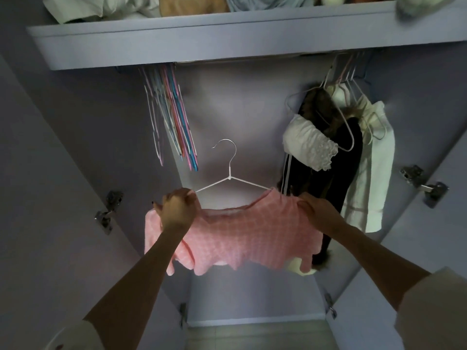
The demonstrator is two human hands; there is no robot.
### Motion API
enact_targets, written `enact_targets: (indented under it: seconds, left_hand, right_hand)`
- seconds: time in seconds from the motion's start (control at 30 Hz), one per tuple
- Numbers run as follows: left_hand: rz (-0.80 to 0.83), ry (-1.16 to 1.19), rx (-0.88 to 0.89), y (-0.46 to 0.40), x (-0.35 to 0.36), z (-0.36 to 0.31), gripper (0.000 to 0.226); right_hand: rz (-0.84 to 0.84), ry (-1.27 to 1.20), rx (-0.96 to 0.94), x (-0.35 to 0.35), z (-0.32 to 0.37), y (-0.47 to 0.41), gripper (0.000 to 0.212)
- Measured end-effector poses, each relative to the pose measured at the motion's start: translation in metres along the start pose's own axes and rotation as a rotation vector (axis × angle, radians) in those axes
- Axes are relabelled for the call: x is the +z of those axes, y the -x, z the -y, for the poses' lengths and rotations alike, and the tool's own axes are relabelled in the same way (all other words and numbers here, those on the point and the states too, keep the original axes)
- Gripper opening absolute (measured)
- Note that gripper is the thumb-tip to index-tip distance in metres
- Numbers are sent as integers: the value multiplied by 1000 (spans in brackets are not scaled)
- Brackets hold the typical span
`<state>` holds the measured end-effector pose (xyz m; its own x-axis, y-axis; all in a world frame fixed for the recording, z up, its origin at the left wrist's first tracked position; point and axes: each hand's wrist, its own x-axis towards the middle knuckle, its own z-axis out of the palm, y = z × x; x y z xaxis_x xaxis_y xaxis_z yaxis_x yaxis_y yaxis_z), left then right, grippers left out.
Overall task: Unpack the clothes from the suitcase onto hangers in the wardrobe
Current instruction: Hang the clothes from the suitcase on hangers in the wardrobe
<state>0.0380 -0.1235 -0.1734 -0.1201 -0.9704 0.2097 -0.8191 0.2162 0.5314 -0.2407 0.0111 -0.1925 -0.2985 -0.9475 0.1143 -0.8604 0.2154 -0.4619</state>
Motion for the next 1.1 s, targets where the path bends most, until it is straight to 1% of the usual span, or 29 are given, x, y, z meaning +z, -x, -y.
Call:
enact_targets:
  seconds: [0.1, 0.23, 0.33, 0.4, 0.47, 0.53, 0.7, 0.77, 0.83, 0.93, 1.03, 1.1]
  left_hand:
    - [85, 5, 35, -1, 12, -11, 25]
    - [182, 62, 103, 3, 23, -31, 38]
    - [194, 91, 186, 2, 23, -47, 43]
    - [170, 123, 246, -2, 20, -61, 43]
    - [129, 130, 312, -8, 14, -76, 43]
    - [78, 126, 392, -15, 7, -94, 43]
    - [-156, 27, 620, -27, -20, -148, 45]
    - [-294, -7, 715, -29, -32, -169, 42]
    - [-488, -32, 811, -34, -40, -189, 41]
    - [-649, -131, 846, -46, -46, -210, 53]
    - [-671, -301, 803, -58, -45, -227, 61]
    - [-653, -347, 773, -71, -38, -232, 69]
  right_hand:
    - [-78, 7, 79, 2, -6, 10, 28]
    - [-175, 81, 162, 0, -6, 20, 28]
    - [-256, 134, 210, -6, 3, 20, 33]
    - [-290, 142, 272, -13, 11, 16, 38]
    - [-323, 111, 285, -22, 19, 9, 41]
    - [-366, 77, 265, -33, 26, 1, 40]
    - [-508, 72, 259, -71, 38, -22, 38]
    - [-541, 76, 255, -83, 38, -29, 38]
    - [-569, 65, 243, -97, 35, -37, 36]
    - [-601, 39, 220, -110, 27, -51, 33]
    - [-616, 43, 206, -118, 17, -70, 31]
    - [-650, 60, 217, -120, 14, -86, 31]
